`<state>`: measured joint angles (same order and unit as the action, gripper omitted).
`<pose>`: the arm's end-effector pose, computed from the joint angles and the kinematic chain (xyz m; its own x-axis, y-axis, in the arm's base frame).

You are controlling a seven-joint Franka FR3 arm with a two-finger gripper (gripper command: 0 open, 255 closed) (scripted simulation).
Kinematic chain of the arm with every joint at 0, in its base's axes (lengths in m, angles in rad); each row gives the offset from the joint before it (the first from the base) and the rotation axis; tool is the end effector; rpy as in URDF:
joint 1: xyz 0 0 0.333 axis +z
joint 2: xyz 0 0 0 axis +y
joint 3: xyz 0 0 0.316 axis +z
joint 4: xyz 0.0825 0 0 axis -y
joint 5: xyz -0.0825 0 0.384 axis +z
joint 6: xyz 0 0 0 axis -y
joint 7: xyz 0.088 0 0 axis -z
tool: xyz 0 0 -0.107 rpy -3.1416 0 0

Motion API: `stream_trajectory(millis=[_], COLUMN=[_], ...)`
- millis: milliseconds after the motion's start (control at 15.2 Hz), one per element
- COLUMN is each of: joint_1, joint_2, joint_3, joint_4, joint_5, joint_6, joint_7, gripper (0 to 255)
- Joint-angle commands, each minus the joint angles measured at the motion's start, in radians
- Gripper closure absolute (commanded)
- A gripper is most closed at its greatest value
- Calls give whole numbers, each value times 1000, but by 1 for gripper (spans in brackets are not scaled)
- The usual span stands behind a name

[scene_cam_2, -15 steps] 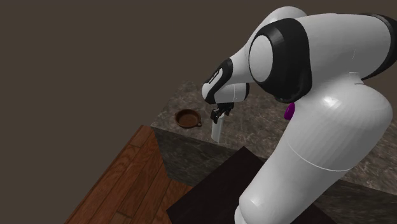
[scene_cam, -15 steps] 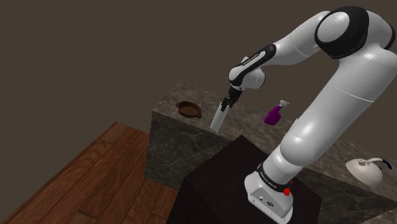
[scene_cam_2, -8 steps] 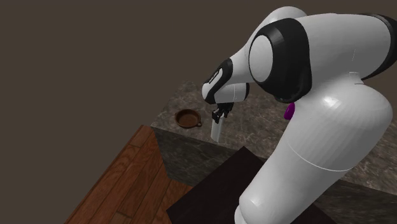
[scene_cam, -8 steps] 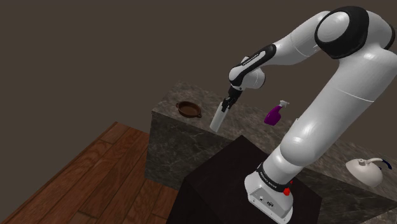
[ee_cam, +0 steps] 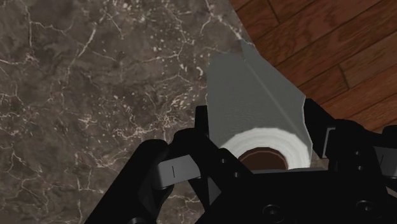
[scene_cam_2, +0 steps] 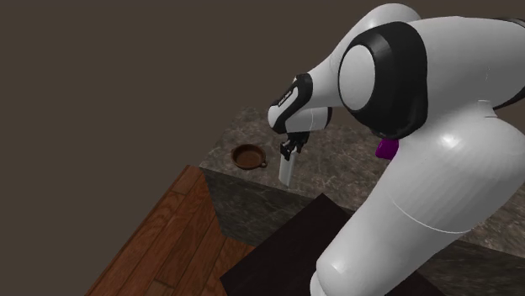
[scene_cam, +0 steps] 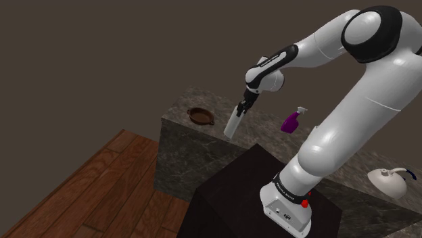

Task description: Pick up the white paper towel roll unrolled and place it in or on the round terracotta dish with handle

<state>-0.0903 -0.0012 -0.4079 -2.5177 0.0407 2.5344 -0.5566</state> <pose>0.4071 -0.2219 0.2805 0.9993 0.0250 0.0276 0.0253 -0.9996 -0.0114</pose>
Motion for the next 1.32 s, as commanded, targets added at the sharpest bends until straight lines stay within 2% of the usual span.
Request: stream_trajectory(millis=[0, 726, 1188, 1254], joint_1=[-1, -11, -15, -4], joint_2=[-23, -149, -211, -190], joint_3=[-1, 9, 19, 28], joint_4=[5, 51, 95, 128], joint_5=[-17, -89, -113, -101], joint_6=[-26, -189, -292, -305], joint_7=[12, 68, 89, 99], gripper=[255, 255, 255, 255])
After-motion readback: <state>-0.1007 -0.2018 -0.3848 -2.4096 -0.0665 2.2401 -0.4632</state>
